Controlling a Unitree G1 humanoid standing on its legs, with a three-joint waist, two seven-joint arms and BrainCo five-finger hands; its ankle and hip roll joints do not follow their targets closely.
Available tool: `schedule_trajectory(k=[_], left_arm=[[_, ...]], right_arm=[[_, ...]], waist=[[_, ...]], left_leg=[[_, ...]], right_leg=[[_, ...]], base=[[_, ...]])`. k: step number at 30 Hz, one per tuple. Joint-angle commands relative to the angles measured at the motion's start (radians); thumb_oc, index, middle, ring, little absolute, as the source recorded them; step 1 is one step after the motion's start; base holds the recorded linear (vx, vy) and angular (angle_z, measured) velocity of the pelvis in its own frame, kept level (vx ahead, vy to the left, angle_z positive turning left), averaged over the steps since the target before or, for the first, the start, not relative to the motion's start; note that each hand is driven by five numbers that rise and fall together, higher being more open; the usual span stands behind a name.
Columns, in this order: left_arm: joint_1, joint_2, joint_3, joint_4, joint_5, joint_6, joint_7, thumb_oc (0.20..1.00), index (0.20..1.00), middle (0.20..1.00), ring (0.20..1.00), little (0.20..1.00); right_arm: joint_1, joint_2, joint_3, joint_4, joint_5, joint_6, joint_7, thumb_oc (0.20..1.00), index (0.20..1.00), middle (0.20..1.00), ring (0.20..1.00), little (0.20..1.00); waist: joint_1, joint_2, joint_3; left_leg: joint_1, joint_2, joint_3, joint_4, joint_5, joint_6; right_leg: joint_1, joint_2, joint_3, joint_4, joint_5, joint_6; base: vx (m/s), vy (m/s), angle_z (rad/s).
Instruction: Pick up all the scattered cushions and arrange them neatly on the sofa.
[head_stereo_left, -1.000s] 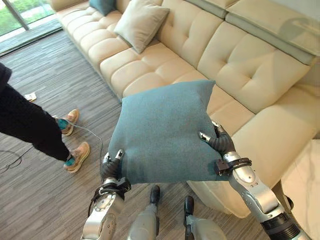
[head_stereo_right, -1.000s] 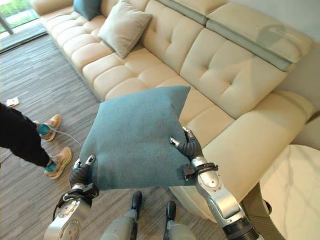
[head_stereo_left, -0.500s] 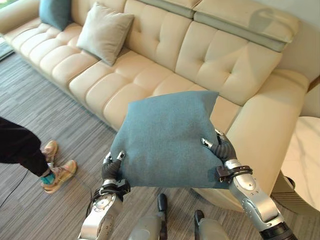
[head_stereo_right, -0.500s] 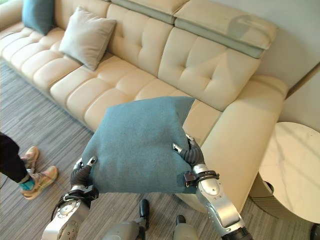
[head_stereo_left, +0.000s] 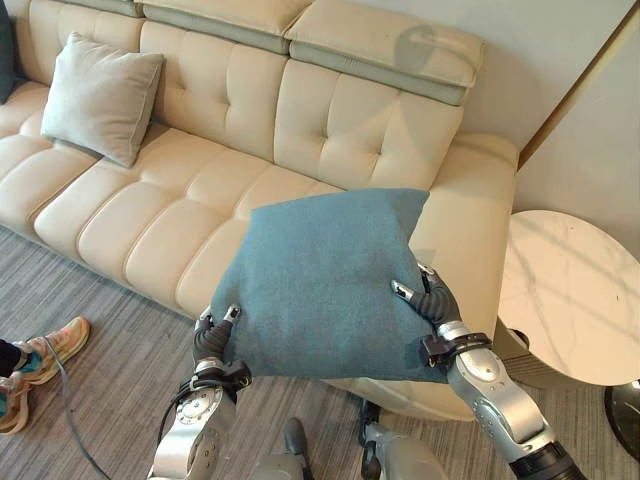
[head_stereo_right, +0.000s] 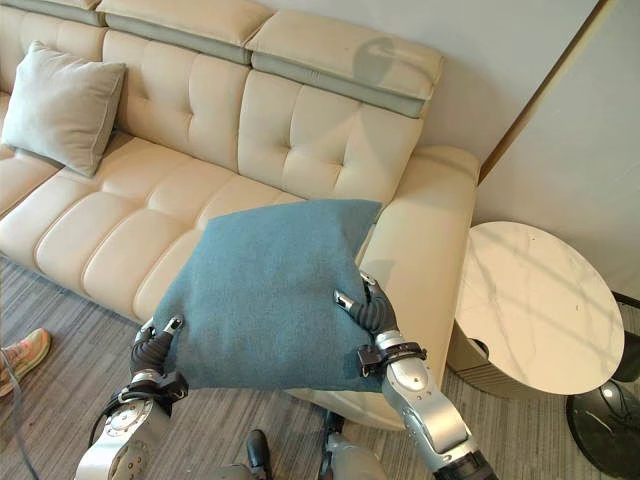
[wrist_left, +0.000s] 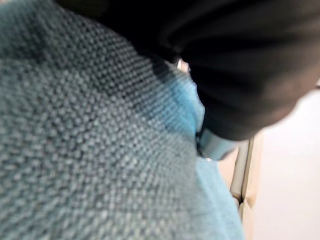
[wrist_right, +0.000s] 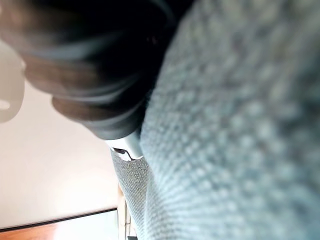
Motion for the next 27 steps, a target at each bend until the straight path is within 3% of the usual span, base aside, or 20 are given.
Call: schedule_trajectory(k=[1, 2, 3, 6, 8, 10, 11, 14, 18, 21, 27], left_arm=[[-0.074, -0.011, -0.026, -0.107, 0.018, -0.09, -0.055, 0.2, 0.2, 0.2, 0.2, 0.2], [-0.074, -0.011, -0.026, -0.106, 0.017, -0.09, -0.055, 0.2, 0.2, 0.2, 0.2, 0.2], [-0.072, -0.01, -0.028, -0.101, 0.014, -0.094, -0.056, 0.2, 0.2, 0.2, 0.2, 0.2], [-0.064, -0.011, -0.022, -0.101, 0.005, -0.093, -0.055, 0.2, 0.2, 0.2, 0.2, 0.2], [-0.031, -0.018, -0.007, -0.134, -0.002, -0.084, -0.054, 0.2, 0.2, 0.2, 0.2, 0.2], [-0.019, -0.026, -0.006, -0.137, -0.001, -0.089, -0.047, 0.2, 0.2, 0.2, 0.2, 0.2], [-0.023, -0.028, -0.009, -0.135, 0.001, -0.088, -0.043, 0.2, 0.2, 0.2, 0.2, 0.2], [-0.027, -0.032, -0.008, -0.141, 0.004, -0.096, -0.028, 0.2, 0.2, 0.2, 0.2, 0.2], [-0.028, -0.039, -0.016, -0.137, 0.006, -0.093, -0.031, 0.2, 0.2, 0.2, 0.2, 0.2], [-0.005, -0.044, -0.027, -0.137, 0.014, -0.084, -0.047, 0.2, 0.2, 0.2, 0.2, 0.2], [-0.039, 0.003, -0.035, -0.093, 0.043, -0.082, -0.032, 0.2, 0.2, 0.2, 0.2, 0.2]], right_arm=[[-0.05, 0.045, 0.017, -0.101, 0.038, -0.119, 0.054, 0.2, 0.2, 0.2, 0.2, 0.2], [-0.05, 0.044, 0.017, -0.101, 0.038, -0.119, 0.054, 0.2, 0.2, 0.2, 0.2, 0.2], [-0.052, 0.035, 0.022, -0.102, 0.049, -0.12, 0.061, 0.2, 0.2, 0.2, 0.2, 0.2], [-0.047, 0.031, 0.021, -0.098, 0.054, -0.116, 0.065, 0.2, 0.2, 0.2, 0.2, 0.2], [-0.045, 0.028, 0.025, -0.099, 0.045, -0.111, 0.065, 0.2, 0.2, 0.2, 0.2, 0.2], [-0.052, 0.029, 0.03, -0.087, 0.029, -0.103, 0.059, 0.2, 0.2, 0.2, 0.2, 0.2], [-0.056, 0.027, 0.027, -0.083, 0.025, -0.104, 0.057, 0.2, 0.2, 0.2, 0.2, 0.2], [-0.059, 0.021, 0.017, -0.074, 0.022, -0.103, 0.047, 0.2, 0.2, 0.2, 0.2, 0.2], [-0.038, 0.014, 0.001, -0.077, 0.022, -0.098, 0.045, 0.2, 0.2, 0.2, 0.2, 0.2], [0.011, 0.021, -0.012, -0.079, 0.006, -0.09, 0.059, 0.2, 0.2, 0.2, 0.2, 0.2], [-0.015, 0.071, 0.018, -0.024, -0.023, -0.087, 0.036, 0.2, 0.2, 0.2, 0.2, 0.2]], waist=[[0.002, 0.018, -0.06], [0.002, 0.019, -0.06], [0.018, 0.012, -0.041], [0.023, 0.006, -0.038], [0.028, -0.004, -0.043], [0.03, 0.003, -0.051], [0.027, 0.005, -0.048], [0.02, 0.011, -0.04], [0.013, 0.02, -0.037], [0.006, 0.039, -0.06], [0.025, 0.02, -0.071]], left_leg=[[-0.005, -0.064, -0.039, 0.225, -0.163, -0.01], [-0.007, -0.062, -0.04, 0.232, -0.166, -0.012], [-0.086, -0.082, -0.101, 0.41, -0.109, -0.032], [-0.128, -0.083, -0.149, 0.44, -0.097, -0.033], [-0.135, -0.073, -0.189, 0.292, -0.141, -0.003], [-0.14, -0.062, -0.256, 0.156, -0.078, -0.009], [-0.154, -0.045, -0.288, 0.094, -0.02, -0.018], [-0.167, -0.017, -0.35, -0.005, 0.055, -0.044], [-0.175, -0.002, -0.355, -0.015, 0.076, -0.068], [-0.153, -0.022, -0.337, -0.015, 0.037, -0.055], [-0.143, -0.041, -0.259, -0.015, -0.003, -0.021]], right_leg=[[0.047, 0.009, -0.054, 0.034, -0.207, 0.021], [0.048, 0.011, -0.054, 0.033, -0.207, 0.02], [0.08, 0.013, -0.026, 0.012, -0.204, -0.011], [0.104, 0.013, -0.009, 0.001, -0.214, -0.016], [0.117, -0.005, 0.03, 0.0, -0.223, -0.003], [0.116, -0.015, 0.055, -0.004, -0.215, 0.006], [0.119, -0.013, 0.07, -0.005, -0.22, 0.0], [0.13, -0.011, 0.099, -0.002, -0.23, 0.0], [0.167, -0.017, 0.121, -0.005, -0.251, 0.005], [0.174, -0.04, 0.138, -0.005, -0.244, 0.027], [0.122, -0.08, 0.189, -0.005, -0.218, 0.059]], base=[[0.2, -0.095, 0.05], [0.28, -0.166, 0.04], [0.14, -0.1, -0.01], [0.16, -0.059, -0.35], [0.19, 0.046, -0.24], [0.14, 0.086, -0.38], [0.12, 0.074, -0.51], [0.13, 0.123, -0.52], [0.16, 0.214, -0.41], [0.2, 0.341, -0.18], [0.1, 0.231, -0.18]])
